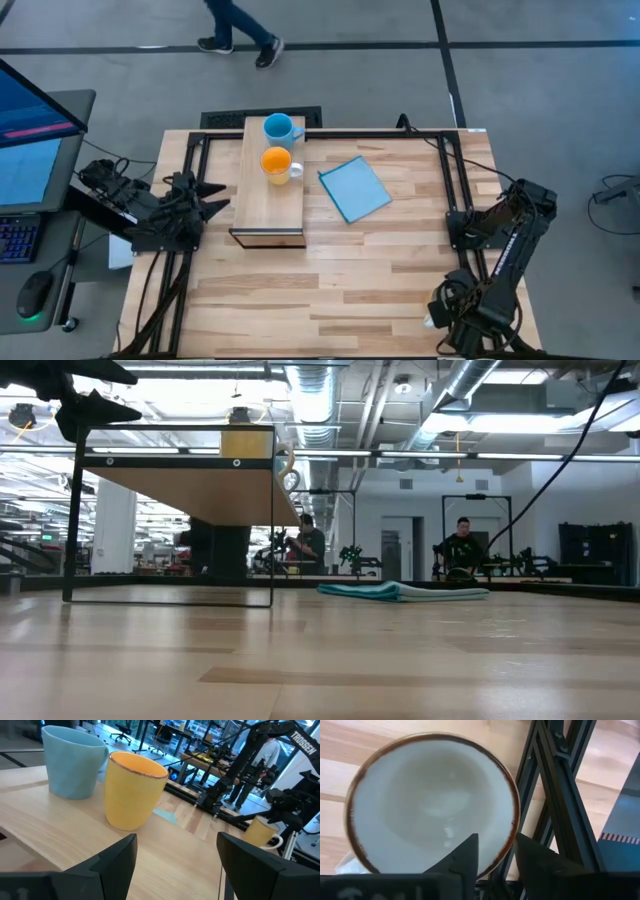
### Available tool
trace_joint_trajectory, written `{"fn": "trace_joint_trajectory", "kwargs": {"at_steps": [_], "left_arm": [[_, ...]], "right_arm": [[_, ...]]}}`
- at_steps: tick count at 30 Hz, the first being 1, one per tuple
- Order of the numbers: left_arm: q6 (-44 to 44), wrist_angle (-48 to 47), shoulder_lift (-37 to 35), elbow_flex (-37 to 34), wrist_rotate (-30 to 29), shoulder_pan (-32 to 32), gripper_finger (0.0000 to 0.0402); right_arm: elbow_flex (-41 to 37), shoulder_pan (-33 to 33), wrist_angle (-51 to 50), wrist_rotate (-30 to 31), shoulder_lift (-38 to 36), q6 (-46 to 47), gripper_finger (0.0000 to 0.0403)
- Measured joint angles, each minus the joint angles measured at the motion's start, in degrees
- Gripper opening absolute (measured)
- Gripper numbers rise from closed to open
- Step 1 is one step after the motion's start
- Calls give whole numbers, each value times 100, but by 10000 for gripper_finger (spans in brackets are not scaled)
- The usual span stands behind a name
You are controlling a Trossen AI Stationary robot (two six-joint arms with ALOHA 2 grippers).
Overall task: Stack small to large cups/mugs on shelf
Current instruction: Put the yellow and white mug on the shelf
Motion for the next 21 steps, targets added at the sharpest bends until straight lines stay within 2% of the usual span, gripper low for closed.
{"fn": "trace_joint_trajectory", "kwargs": {"at_steps": [6,10,16,21], "left_arm": [[0,-118,-1,0,-37,0,265],[-1,-131,0,0,-37,0,265],[-25,-128,-2,0,-37,1,265],[-22,-126,-2,0,-48,1,265]], "right_arm": [[-205,1,192,-132,-4,2,115],[-467,-7,543,-192,-9,5,112],[-483,-52,495,-177,-2,-14,107],[-547,-96,486,-164,-29,-193,65]]}}
